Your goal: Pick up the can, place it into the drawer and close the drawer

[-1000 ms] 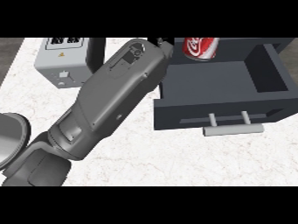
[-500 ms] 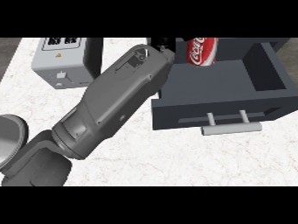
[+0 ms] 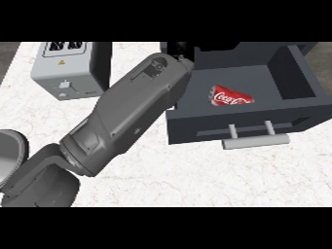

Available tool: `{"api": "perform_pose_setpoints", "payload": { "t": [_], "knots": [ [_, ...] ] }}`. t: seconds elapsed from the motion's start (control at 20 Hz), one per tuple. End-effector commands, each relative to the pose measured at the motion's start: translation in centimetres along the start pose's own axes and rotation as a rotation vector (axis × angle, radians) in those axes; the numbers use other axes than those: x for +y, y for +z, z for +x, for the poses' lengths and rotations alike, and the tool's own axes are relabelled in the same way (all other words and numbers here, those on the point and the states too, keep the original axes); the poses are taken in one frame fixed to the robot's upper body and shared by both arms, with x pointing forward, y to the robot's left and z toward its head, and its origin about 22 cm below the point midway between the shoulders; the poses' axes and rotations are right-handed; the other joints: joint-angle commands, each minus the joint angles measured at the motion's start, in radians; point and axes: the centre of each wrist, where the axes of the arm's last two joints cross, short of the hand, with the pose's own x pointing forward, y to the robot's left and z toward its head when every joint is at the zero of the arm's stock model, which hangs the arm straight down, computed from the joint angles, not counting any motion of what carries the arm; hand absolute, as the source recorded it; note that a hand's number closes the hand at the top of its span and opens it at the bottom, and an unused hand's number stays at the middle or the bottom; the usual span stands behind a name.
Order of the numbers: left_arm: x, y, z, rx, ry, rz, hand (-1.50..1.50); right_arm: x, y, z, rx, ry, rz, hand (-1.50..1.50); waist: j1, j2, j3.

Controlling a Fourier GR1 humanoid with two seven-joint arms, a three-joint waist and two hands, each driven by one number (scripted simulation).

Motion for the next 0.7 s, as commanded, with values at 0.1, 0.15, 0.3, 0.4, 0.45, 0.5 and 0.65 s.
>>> {"api": "perform_pose_setpoints", "payload": {
  "t": [0.1,0.15,0.3,0.4,0.45,0.5,0.65],
  "knots": [
    [0.0,0.4,-1.0,-0.002,-0.02,0.047,-1.5,0.6,-0.2,0.3,0.0,-0.002,-0.009,-1.5,-0.001,-0.001,0.0],
    [-0.1,0.0,-0.2,-0.009,-0.001,0.01,-1.5,1.0,-0.9,0.3,0.007,0.008,0.008,-1.5,0.008,0.002,-0.001],
    [0.5,0.1,-1.5,-0.01,0.014,0.024,-1.5,-0.1,0.7,0.1,0.014,-0.007,-0.002,-1.5,-0.005,-0.001,0.0],
    [0.4,0.1,-1.5,-0.022,0.014,0.058,-1.5,0.9,-0.5,0.7,-0.036,0.018,0.013,-1.5,-0.004,0.003,-0.001],
    [-0.4,0.4,-0.2,-0.016,0.028,0.055,-1.5,0.3,-0.8,0.1,-0.055,0.033,0.015,-1.5,0.002,0.0,0.0],
    [0.4,0.3,-1.8,-0.026,0.024,0.031,-1.5,0.8,-1.2,0.4,-0.099,0.084,0.02,-1.5,-0.001,0.006,0.0],
    [-0.2,0.7,-1.0,-0.031,0.049,0.022,-1.5,-0.2,-1.7,2.8,-0.176,0.307,0.045,-1.5,0.016,0.001,-0.001]
  ]
}}
